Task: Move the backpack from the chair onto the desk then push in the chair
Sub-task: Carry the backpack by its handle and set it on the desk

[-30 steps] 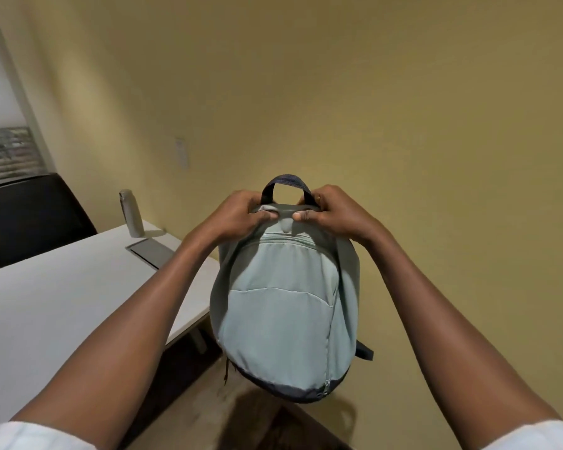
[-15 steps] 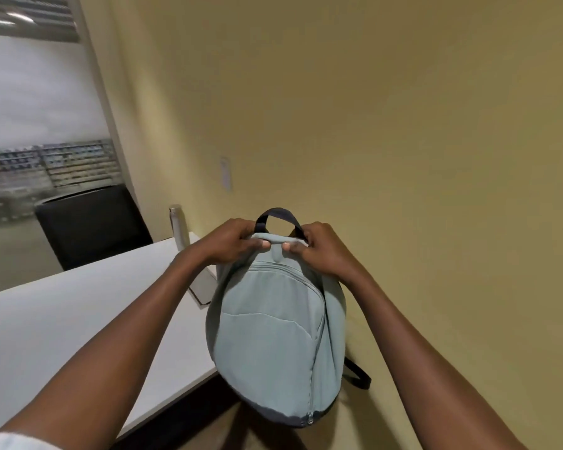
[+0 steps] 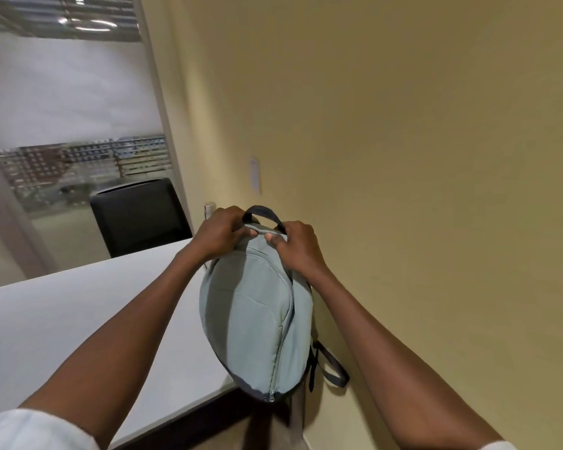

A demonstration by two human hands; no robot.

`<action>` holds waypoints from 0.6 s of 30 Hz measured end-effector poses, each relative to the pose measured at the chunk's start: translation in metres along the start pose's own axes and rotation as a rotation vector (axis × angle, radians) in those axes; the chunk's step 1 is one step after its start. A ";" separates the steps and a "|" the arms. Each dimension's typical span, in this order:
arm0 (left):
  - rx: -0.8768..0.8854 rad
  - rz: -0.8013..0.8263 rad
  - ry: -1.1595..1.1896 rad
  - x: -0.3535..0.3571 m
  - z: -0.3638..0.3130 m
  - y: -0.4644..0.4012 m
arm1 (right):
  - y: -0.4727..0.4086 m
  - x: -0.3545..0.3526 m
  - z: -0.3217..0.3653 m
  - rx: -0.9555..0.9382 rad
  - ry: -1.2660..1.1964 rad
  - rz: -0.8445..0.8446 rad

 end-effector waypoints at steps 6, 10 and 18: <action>0.042 -0.013 -0.031 0.009 0.036 -0.047 | -0.044 0.032 -0.022 0.025 -0.073 -0.050; 0.066 0.072 -0.081 0.024 0.072 -0.087 | -0.074 0.064 -0.045 0.097 -0.117 -0.048; -0.016 0.216 -0.094 0.086 0.134 -0.158 | -0.124 0.116 -0.108 0.230 -0.052 -0.063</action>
Point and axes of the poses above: each hand's wrist, its own y-axis away from the middle knuckle, its own x-axis out of the palm, z = x × y, the point moved 5 cm from there along -y, towards the middle knuckle, and after that the axes turned 5 degrees about -x, right-handed, at the moved point
